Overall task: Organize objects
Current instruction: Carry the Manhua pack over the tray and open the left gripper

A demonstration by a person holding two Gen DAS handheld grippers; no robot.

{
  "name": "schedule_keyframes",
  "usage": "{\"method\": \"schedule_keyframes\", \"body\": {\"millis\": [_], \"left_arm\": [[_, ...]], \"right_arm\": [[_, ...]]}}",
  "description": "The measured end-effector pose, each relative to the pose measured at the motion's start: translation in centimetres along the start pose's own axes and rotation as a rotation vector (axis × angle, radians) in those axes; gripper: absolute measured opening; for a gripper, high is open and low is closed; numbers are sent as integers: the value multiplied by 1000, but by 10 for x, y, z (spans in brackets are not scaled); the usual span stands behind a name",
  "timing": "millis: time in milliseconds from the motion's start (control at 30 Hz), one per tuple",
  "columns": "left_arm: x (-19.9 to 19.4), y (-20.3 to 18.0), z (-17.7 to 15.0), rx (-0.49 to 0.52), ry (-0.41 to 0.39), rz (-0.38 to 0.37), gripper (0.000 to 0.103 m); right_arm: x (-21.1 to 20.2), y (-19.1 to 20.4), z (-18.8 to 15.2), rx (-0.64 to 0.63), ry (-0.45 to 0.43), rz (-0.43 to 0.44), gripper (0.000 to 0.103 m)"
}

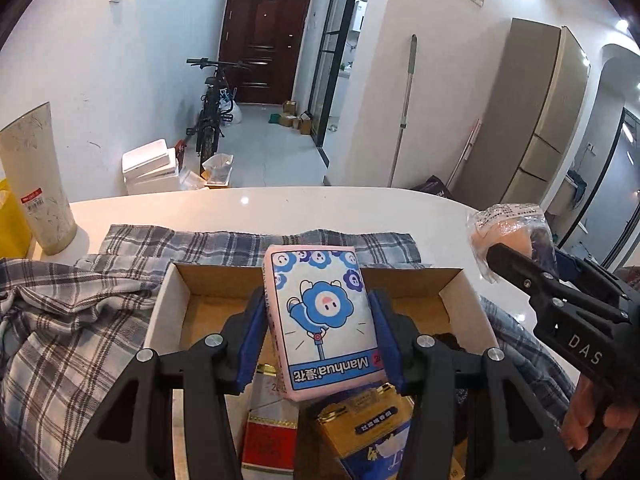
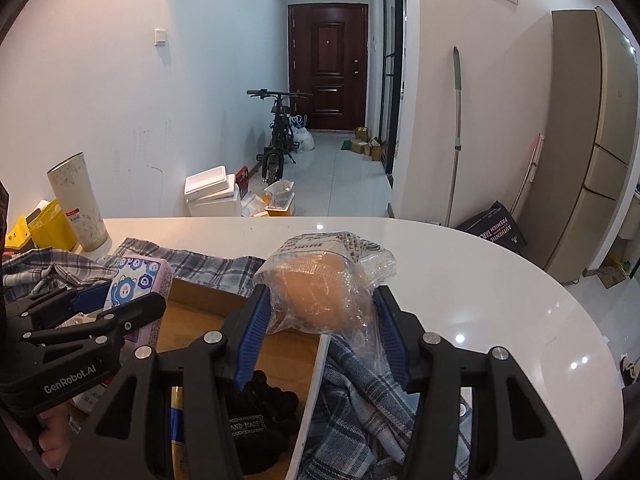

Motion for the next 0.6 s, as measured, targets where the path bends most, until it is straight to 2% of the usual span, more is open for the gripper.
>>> {"method": "schedule_keyframes", "body": {"millis": [133, 300, 600], "left_arm": [[6, 0, -2, -17, 7, -22, 53], [9, -3, -2, -57, 8, -98, 53], [6, -5, -2, -55, -5, -82, 53]], "right_arm": [[2, -6, -3, 15, 11, 2, 52], [4, -5, -4, 11, 13, 3, 52], [5, -5, -4, 10, 16, 0, 52]]}}
Point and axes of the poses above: each gripper's, at about its wrist camera, not at the fingertips, and x roughly the way its jaws point, y to its left, z to its top, the point moved 5 cm from there along x, roughly the way its jaws point, and after that the axes turned 13 degrees about x, right-handed, at the moved point
